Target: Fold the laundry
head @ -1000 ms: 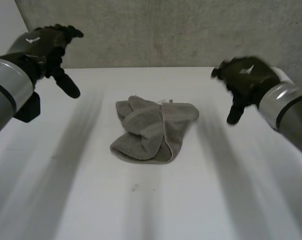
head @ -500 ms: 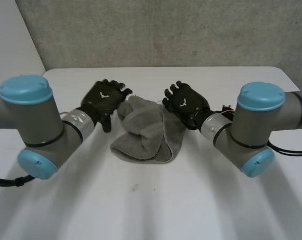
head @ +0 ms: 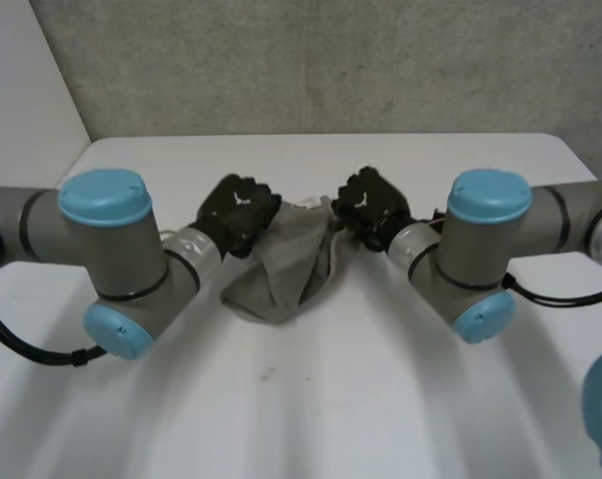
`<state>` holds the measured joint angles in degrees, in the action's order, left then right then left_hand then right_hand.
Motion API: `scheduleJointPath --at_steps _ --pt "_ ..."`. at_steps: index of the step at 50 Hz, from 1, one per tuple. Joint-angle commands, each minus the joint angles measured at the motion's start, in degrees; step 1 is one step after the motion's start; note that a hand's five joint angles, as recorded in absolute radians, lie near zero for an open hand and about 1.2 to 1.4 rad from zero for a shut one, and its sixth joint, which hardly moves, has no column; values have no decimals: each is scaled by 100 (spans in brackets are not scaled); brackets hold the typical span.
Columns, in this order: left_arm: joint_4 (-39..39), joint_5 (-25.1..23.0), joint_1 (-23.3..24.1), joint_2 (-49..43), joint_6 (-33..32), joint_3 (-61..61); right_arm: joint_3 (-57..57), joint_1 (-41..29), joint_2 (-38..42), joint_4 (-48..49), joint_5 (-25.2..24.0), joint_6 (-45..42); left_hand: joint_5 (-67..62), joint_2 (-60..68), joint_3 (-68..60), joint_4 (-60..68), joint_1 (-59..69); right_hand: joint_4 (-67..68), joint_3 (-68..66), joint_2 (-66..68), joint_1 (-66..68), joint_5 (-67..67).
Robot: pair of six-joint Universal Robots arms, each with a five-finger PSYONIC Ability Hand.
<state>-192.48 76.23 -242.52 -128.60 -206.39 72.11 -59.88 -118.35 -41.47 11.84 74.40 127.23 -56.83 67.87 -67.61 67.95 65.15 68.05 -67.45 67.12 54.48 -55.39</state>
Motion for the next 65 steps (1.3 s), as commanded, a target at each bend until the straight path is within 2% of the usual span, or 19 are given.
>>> scheduleJointPath --at_steps 1,7,10,12,13,15,20,25,30,32,35,37,38,40,43,45,48,59,65 --pt "-97 1137 -32 1168 133 188 -716 67 -1465 -42 890 801 -1317 1213 -1239 1205 1485 1195 -1255 1288 2552 -1461" --pt "-35 1491 -129 1997 442 453 -1192 207 -2365 -323 1199 1296 -1317 1213 -1239 1205 1485 1195 -1255 1288 2552 -1461" --pt "158 1509 -226 2436 521 769 -1395 436 -2840 -930 1261 1419 -1317 1213 -1239 1205 1485 1195 -1255 1288 2552 -1461" --pt "613 1500 -331 2996 477 1058 -1465 515 -3207 -1856 1270 1436 -1317 1213 -1239 1205 1485 1195 -1255 1288 2552 -1461" --pt "615 1500 -331 2999 477 1059 -1465 515 -3209 -1861 1270 1436 -1317 1213 -1239 1205 1485 1195 -1255 1288 2552 -1461" --pt "1297 1482 -366 3358 468 1164 -1491 550 -3375 -2945 1217 1375 -1317 1213 -1239 1205 1485 1195 -1255 1288 2552 -1461" --pt "2273 1456 -375 3395 433 1278 -1500 638 -3367 -4196 1138 1200 -1317 1213 -1239 1205 1485 1195 -1255 1288 2552 -1461" --pt "2777 1465 -384 2983 92 1402 -1649 700 -3209 -4322 1226 698 -1317 1213 -1239 1205 1485 1195 -1255 1288 2552 -1461" --pt "2716 1491 -436 2199 -464 1217 -1412 682 -2752 -3900 1182 522 -1317 1213 -1239 1205 1485 1195 -1255 1288 2552 -1461" --pt "2602 1482 -489 1927 -551 980 -993 673 -2489 -3035 1287 644 -1317 1213 -1239 1205 1485 1195 -1255 1288 2552 -1461" --pt "2312 1535 -507 1469 -578 119 -674 656 -2409 -2485 1410 786 -1317 1213 -1239 1205 1485 1195 -1255 1288 2552 -1461" --pt "1884 1561 -516 1286 -482 -1062 0 594 -2418 -1174 1908 1275 -1317 1213 -1239 1205 1485 1195 -1255 1288 2552 -1461" --pt "1881 1561 -516 1285 -481 -1068 3 594 -2418 -1167 1911 1278 -1317 1213 -1239 1205 1485 1195 -1255 1288 2552 -1461" --pt "1103 1762 -516 1346 -45 -1969 153 629 -2601 276 2270 1680 -1317 1213 -1239 1205 1485 1195 -1255 1288 2552 -1461" --pt "677 1931 -524 1461 336 -2122 21 629 -2796 898 2316 1849 -1317 1213 -1239 1205 1485 1195 -1255 1288 2552 -1461" --pt "47 2158 -559 1793 1010 -2140 -434 612 -3259 1503 2229 1893 -1317 1213 -1239 1205 1485 1195 -1255 1288 2552 -1461" --pt "8 2159 -708 1935 1328 -1913 -874 577 -3533 1426 2000 1919 -1317 1213 -1239 1205 1485 1195 -1255 1288 2552 -1461" --pt "334 2133 -876 1698 1347 -813 -2307 664 -3561 1180 1007 2095 -1317 1213 -1239 1205 1485 1195 -1255 1288 2552 -1461" --pt "360 2115 -1025 1320 1312 119 -2880 682 -3420 1004 830 2078 -1317 1213 -1239 1205 1485 1195 -1255 1288 2552 -1461"
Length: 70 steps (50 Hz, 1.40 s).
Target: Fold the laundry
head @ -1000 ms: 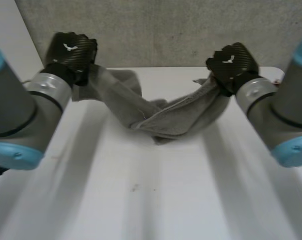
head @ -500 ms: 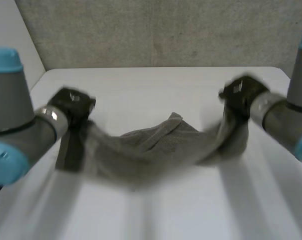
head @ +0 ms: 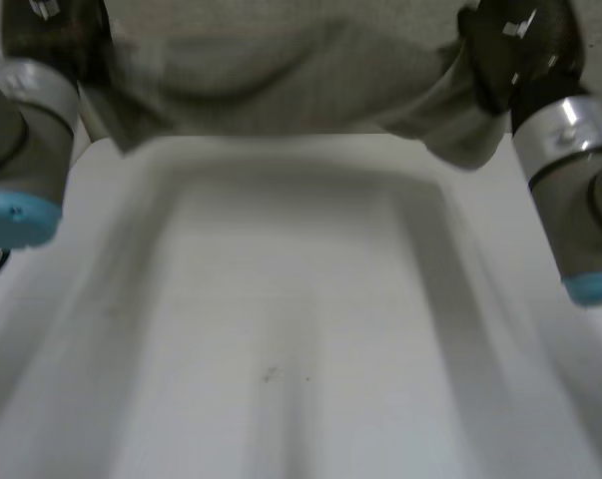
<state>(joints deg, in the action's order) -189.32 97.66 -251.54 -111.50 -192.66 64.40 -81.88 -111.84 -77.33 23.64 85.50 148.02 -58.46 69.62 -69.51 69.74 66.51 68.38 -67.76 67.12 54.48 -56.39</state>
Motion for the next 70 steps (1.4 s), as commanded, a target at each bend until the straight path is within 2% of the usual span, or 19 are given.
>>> scheduleJointPath --at_steps 1,8,10,13,15,19,21,23,24,25,26,33,40,43,45,50,58,65,70 --pt "45 -28 -132 -495 -61 1108 -889 57 296 -306 -332 -62 -1154 1038 -1049 1026 1349 1162 -1224 1288 2552 -1361" --pt "89 -177 -159 -645 -210 1918 -1418 251 675 -1511 -456 -634 -1154 1038 -1049 1026 1349 1162 -1224 1288 2552 -1361" --pt "359 -300 -185 -654 -717 2128 -1558 426 658 -2080 -456 -949 -1154 1038 -1049 1026 1349 1162 -1224 1288 2552 -1361" --pt "537 -344 -229 -654 -1037 2191 -1603 541 640 -2285 -456 -1029 -1154 1038 -1049 1026 1349 1162 -1224 1288 2552 -1361" --pt "808 -353 -369 -672 -1570 2217 -1655 698 623 -2373 -447 -1021 32 -148 137 -160 163 1162 -1224 1288 2552 -1361" --pt "844 -371 -466 -680 -1819 2217 -1700 743 623 -2337 -447 -985 795 -911 900 -923 -600 1162 -1224 1288 2552 -1361" --pt "844 -415 -475 -689 -1819 2208 -1744 752 623 -2285 -447 -977 1586 -1702 1690 -1714 -1391 1162 -1224 1288 2552 -1361" --pt "844 -485 -475 -733 -1810 2226 -1918 761 623 -2084 -447 -872 4447 -4563 4551 -4575 -4252 1162 -1224 1288 2552 -1361" --pt "844 -485 -475 -733 -1810 2226 -1919 761 623 -2082 -447 -871 4462 -4578 4567 -4590 -4267 1162 -1224 1288 2552 -1361" --pt "844 -494 -466 -724 -1810 2243 -2041 761 623 -1943 -447 -767 5528 -5644 5633 -5656 -5333 1162 -1224 1288 2552 -1361" --pt "844 -494 -466 -690 -1793 2270 -2164 761 623 -1794 -447 -652 5689 -5805 5793 -5817 -5493 1162 -1224 1288 2552 -1361" --pt "801 -485 -378 -199 -1749 2366 -2411 769 631 -1389 -447 -388 5707 -5823 5812 -5835 -5512 1162 -1224 1288 2552 -1361" --pt "792 -547 -431 506 -1362 2955 -2420 787 632 -1265 -447 -194 5455 -5571 5559 -5583 -5260 1162 -1224 1288 2552 -1361" --pt "836 -713 -466 1060 -1168 3377 -2420 778 640 -1239 -447 -194 5017 -5133 5122 -5145 -4822 1162 -1224 1288 2552 -1361" --pt "862 -958 -536 1506 -1046 3832 -2429 778 649 -1230 -447 -194 4265 -4381 4370 -4393 -4070 1162 -1224 1288 2552 -1361" --pt "1063 -1284 -712 1911 -1036 4404 -2429 778 675 -1204 -447 -194 3187 -3303 3292 -3315 -2992 1162 -1224 1288 2552 -1361" --pt "1854 -1574 -984 1939 -1054 4862 -2447 761 711 -1195 -447 -194 2898 -3014 3003 -3026 -2703 1162 -1224 1288 2552 -1361" --pt "1802 -1672 -1134 1763 -1045 4995 -2447 752 772 -1186 -456 -203 3049 -3165 3154 -3177 -2854 1162 -1224 1288 2552 -1361" --pt "1539 -1759 -1160 1394 -1045 4924 -2464 734 799 -1195 -456 -229 3689 -3805 3793 -3816 -3493 1162 -1224 1288 2552 -1361"
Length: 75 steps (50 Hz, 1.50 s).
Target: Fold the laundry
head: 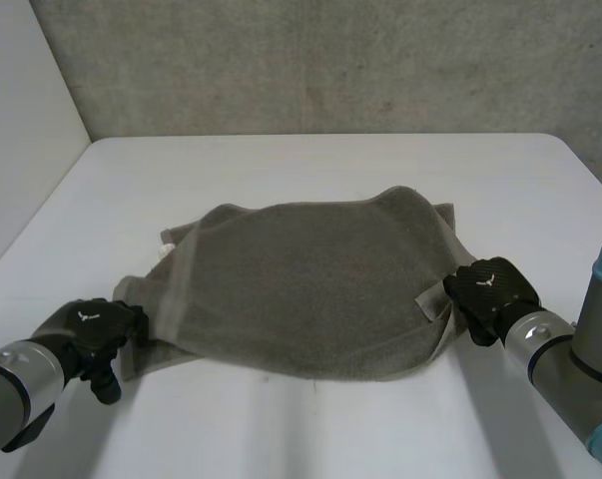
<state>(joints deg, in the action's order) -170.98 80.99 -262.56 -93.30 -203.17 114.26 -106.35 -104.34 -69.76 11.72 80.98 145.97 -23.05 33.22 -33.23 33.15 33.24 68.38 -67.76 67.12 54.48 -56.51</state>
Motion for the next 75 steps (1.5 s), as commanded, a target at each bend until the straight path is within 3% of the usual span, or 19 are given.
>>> scheduleJointPath --at_steps 1,7,18,54,61,70,75 --pt "-400 -101 -59 -504 14 -88 -34 -33 50 6 -3 -34 198 -214 215 -207 -216 1162 -1224 1288 2552 -1349" --pt "-796 -93 -50 -934 23 -299 -70 -51 103 -3 -12 -78 198 -215 215 -208 -217 1162 -1224 1288 2552 -1349" --pt "-841 -75 -24 -1550 23 -712 -87 -51 120 32 -12 -86 97 -114 115 -107 -116 1162 -1224 1288 2552 -1349" --pt "-1315 -101 55 -1823 32 -792 -131 -60 243 32 -12 -113 -1282 1266 -1265 1273 1264 1162 -1224 1288 2552 -1349" --pt "-1315 -101 73 -1841 32 -783 -140 -68 243 24 -12 -113 -2440 2424 -2423 2430 2421 1162 -1224 1288 2552 -1349" --pt "-1315 -101 143 -1841 32 -748 -149 -60 243 32 -12 -113 -2998 2982 -2981 2989 2979 1162 -1224 1288 2552 -1349" --pt "-1342 -75 205 -1700 32 -633 -157 -69 243 32 -21 -113 -4692 4675 -4675 4682 4673 1162 -1224 1288 2552 -1349"
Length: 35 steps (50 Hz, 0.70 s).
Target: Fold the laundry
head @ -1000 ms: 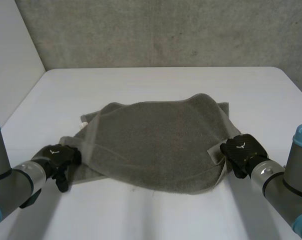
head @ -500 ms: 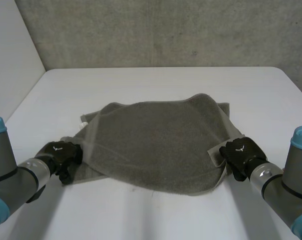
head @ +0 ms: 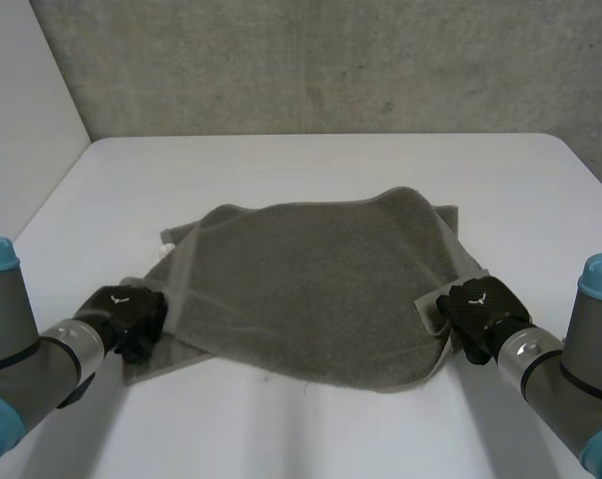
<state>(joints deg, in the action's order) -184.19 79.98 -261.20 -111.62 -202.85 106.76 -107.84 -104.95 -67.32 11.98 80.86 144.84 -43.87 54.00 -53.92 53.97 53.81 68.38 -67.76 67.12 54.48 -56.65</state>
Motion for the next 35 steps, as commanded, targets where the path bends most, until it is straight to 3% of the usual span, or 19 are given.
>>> scheduleJointPath --at_steps 1,15,17,21,23,30,35 --pt "-20 27 69 132 0 117 -9 -8 -1 6 -9 0 -2613 2600 -2608 2603 2619 1162 -1224 1288 2552 -1335" --pt "-47 0 210 949 18 310 -9 -8 -18 -3 -9 0 -2613 2600 -2608 2603 2619 1162 -1224 1288 2552 -1335" --pt "6 -17 219 958 9 415 -9 -8 -18 -3 -9 0 -252 239 -247 243 259 1162 -1224 1288 2552 -1335" --pt "-38 -35 210 1029 -9 661 -9 1 -18 -3 -9 0 917 -931 922 -927 -911 1162 -1224 1288 2552 -1335" --pt "-169 -87 175 1168 -35 968 -9 1 -18 -3 -9 0 2308 -2321 2313 -2318 -2302 1162 -1224 1288 2552 -1335" --pt "-829 -386 78 1275 -61 1488 -9 -8 -18 -3 -9 0 2549 -2562 2554 -2559 -2543 1162 -1224 1288 2552 -1335" --pt "-1048 -500 -282 1283 -70 1742 -9 -8 -18 -3 -9 0 2181 -2195 2186 -2191 -2175 1162 -1224 1288 2552 -1335"
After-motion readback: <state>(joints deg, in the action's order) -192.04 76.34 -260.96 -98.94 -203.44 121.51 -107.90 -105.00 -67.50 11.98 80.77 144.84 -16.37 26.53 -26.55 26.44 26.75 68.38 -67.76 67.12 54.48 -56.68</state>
